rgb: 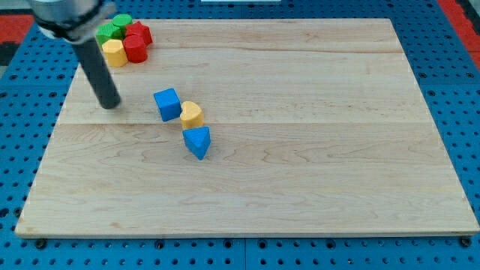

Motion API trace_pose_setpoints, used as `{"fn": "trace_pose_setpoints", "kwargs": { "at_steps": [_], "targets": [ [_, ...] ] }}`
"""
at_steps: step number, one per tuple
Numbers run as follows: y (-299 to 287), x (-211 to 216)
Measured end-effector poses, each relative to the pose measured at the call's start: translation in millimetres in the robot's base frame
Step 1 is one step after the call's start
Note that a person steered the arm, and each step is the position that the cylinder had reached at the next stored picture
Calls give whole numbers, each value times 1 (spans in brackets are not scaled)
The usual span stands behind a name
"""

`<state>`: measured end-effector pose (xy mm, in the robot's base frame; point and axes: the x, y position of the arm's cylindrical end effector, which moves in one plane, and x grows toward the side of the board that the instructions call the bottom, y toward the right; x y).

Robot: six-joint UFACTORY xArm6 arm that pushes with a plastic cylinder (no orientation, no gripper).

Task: Place the blue cube towards the bottom right side of the red circle

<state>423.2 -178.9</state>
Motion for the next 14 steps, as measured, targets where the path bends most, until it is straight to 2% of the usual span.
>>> {"fn": "trace_pose_setpoints", "kwargs": {
  "at_steps": [2,3,4,7,8,9,11,12,13,14],
  "targets": [
    [99,45],
    [125,9],
    [118,-11],
    [114,-11],
    [131,23],
    [92,29],
    [47,-2],
    [6,-45],
    [-5,-56],
    [25,5]
  ]
}}
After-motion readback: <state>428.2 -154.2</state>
